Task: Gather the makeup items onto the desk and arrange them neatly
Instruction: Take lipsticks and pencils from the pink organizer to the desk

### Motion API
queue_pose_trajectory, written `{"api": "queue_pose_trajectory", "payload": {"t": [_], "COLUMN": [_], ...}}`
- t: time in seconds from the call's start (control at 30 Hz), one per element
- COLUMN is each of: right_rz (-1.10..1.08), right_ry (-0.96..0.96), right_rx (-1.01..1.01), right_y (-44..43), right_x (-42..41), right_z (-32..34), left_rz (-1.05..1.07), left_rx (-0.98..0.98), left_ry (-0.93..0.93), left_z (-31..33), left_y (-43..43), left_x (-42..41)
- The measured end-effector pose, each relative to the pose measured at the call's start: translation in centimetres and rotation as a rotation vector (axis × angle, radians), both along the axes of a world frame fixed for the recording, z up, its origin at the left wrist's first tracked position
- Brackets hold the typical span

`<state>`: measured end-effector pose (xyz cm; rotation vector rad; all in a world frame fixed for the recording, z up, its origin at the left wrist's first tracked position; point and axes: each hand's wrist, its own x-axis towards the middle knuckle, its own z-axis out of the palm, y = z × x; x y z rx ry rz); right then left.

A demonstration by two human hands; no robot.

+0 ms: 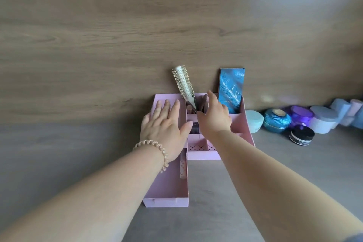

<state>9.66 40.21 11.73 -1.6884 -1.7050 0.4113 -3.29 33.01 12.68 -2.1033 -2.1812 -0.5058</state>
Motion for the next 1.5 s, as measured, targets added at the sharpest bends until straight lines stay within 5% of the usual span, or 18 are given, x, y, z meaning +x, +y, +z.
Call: {"api": "queue_pose_trajectory", "payload": {"t": [0.5, 1.0, 1.13, 1.27, 1.4, 1.5], "right_rz": [0.013, -0.042, -0.119, -0.158, -0.156, -0.133], "right_ry": [-0.083, -0.158, 0.015, 0.479, 0.891, 1.014], "right_rx": [0.19, 0.062, 0.141, 0.229, 0.17, 0.07], "right_y": [3.4, 2.9, 2.2, 1.4, -0.9, -3.7], "right_x": [-2.1, -1.4, -0.7, 0.6, 2.3, 2.8], "right_z": [-0.2, -0.5, 0.1, 2.6, 3.6, 3.9], "left_rz": [-0.018, -0.02, -0.021, -0.015, -0.02, -0.038], "left_rx": [0.025, 0.026, -0.003, -0.025, -0.051, -0.079], "left_ry": [0.044, 0.048, 0.044, 0.049, 0.04, 0.02], "left_z": [-0.4, -0.5, -0.3, -0.2, -0.1, 0.2], "left_y": [0.0, 0.2, 0.0, 0.2, 0.1, 0.3], "left_x": [-0.3, -0.4, -0.4, -0.6, -0.5, -0.8]}}
